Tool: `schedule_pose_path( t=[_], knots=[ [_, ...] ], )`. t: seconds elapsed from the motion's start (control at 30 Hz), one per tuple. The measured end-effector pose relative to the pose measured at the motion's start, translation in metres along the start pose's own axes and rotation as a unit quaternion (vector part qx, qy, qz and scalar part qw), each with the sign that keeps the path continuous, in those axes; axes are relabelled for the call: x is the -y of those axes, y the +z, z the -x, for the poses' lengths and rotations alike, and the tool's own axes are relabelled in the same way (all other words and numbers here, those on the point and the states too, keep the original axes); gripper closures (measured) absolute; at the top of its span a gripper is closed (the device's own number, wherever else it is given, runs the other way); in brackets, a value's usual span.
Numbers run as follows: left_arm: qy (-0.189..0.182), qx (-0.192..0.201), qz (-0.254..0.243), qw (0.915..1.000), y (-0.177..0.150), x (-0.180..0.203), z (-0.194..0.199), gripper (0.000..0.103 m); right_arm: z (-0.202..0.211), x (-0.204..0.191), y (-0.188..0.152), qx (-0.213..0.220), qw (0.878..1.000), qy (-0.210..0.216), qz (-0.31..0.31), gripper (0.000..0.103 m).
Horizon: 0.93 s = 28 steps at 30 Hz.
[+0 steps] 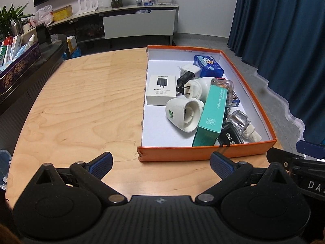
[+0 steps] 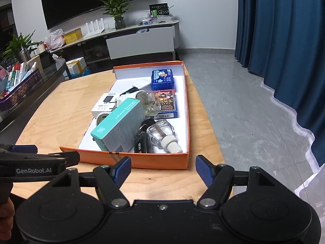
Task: Organize rigid objects
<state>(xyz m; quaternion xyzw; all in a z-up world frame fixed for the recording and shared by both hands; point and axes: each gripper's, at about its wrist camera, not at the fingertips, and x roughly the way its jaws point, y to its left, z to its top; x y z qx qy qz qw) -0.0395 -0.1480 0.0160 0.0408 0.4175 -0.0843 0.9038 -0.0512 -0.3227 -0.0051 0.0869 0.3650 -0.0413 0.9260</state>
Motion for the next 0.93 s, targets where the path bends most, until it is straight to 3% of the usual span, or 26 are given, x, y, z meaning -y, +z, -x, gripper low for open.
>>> schedule_pose_path(
  t=[0.93],
  knots=[
    [0.000,0.006,-0.008,1.0000,-0.0042,-0.0004,0.0045,0.000,0.0018,-0.0080,-0.0005,-0.001,1.000,-0.009,0.014,0.018]
  ],
)
